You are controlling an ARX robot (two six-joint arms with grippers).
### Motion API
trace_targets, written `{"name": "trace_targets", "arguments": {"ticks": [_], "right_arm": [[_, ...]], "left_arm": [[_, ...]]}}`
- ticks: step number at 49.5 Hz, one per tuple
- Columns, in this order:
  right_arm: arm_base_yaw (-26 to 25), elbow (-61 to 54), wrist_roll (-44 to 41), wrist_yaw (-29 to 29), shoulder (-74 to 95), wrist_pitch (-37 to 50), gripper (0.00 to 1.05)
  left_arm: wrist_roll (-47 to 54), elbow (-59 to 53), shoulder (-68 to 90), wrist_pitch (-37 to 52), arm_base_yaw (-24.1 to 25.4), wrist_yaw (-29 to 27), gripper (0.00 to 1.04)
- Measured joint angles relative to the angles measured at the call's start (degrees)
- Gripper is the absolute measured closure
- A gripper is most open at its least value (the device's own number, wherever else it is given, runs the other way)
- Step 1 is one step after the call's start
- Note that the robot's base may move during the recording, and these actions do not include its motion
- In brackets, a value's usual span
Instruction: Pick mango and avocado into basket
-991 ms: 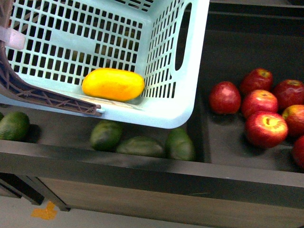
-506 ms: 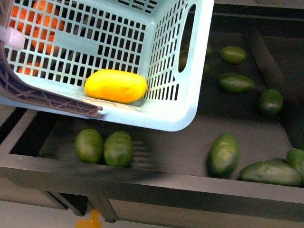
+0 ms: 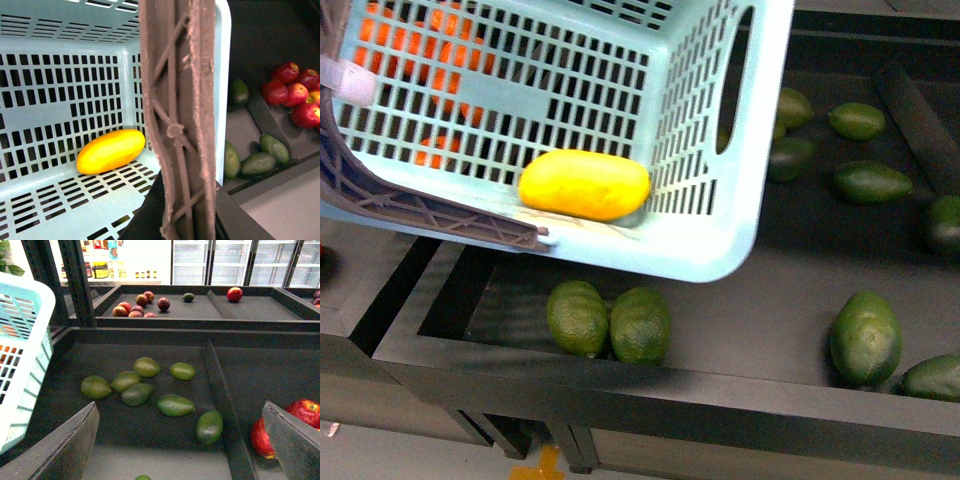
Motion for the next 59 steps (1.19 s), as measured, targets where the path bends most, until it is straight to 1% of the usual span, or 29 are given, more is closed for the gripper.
{"name": "trace_targets", "arguments": {"ticks": [1,2,3,5,7,11,16,19,24,31,42,49,59], "right_arm": [[0.04,0.00,0.22,0.46,0.04,0.02,0.08],[0.68,0.00,1.14,2.47,0.39,0.50,0.08],[1.46,0.00,3.30,7.58,1.20,1.40,0.08],[1.53,0.55,7.32,13.92,3.32,2.43,0.08],[0.70,0.90,9.18,15.45,5.38,3.72,0.08],[-3.39,2.82,12.41,13.03,13.49,8.44,0.08],[-8.39,8.11,13.25,8.90,25.53,11.89,0.08],[-10.34,11.56,13.22,7.67,32.52,13.64,0.08],[-12.26,19.17,13.09,6.16,45.09,13.42,0.08],[-13.07,31.89,11.13,2.91,65.68,13.86,0.08],[-13.68,46.31,7.13,-1.86,90.18,12.37,0.08],[-14.05,53.86,6.05,-3.80,101.61,10.88,0.08],[-13.70,62.99,5.68,-4.96,111.75,9.31,0.08]], "left_arm": [[-0.07,0.00,0.00,0.00,-0.13,0.26,0.97],[-0.13,0.00,0.02,0.00,-0.24,0.44,0.97],[-0.17,0.00,0.02,0.00,-0.31,0.61,0.97],[-0.20,0.00,0.02,0.00,-0.42,0.66,0.97],[-0.22,0.00,0.02,0.00,-0.42,0.68,0.97],[-0.24,0.00,0.02,0.00,-0.35,0.22,0.97],[-0.15,0.00,0.02,0.00,-0.33,-0.52,0.97],[-0.17,0.00,0.02,0.00,-0.28,-0.81,0.97],[-0.17,0.00,0.02,0.00,0.02,-1.36,0.97],[-0.17,0.00,0.02,0.00,-0.02,-0.59,0.97],[-0.33,0.00,0.02,0.00,-0.13,0.02,0.97],[-0.31,0.00,0.02,0.00,-0.11,-0.68,0.97],[-0.33,0.00,0.02,0.00,-0.07,-0.81,0.97]]}}
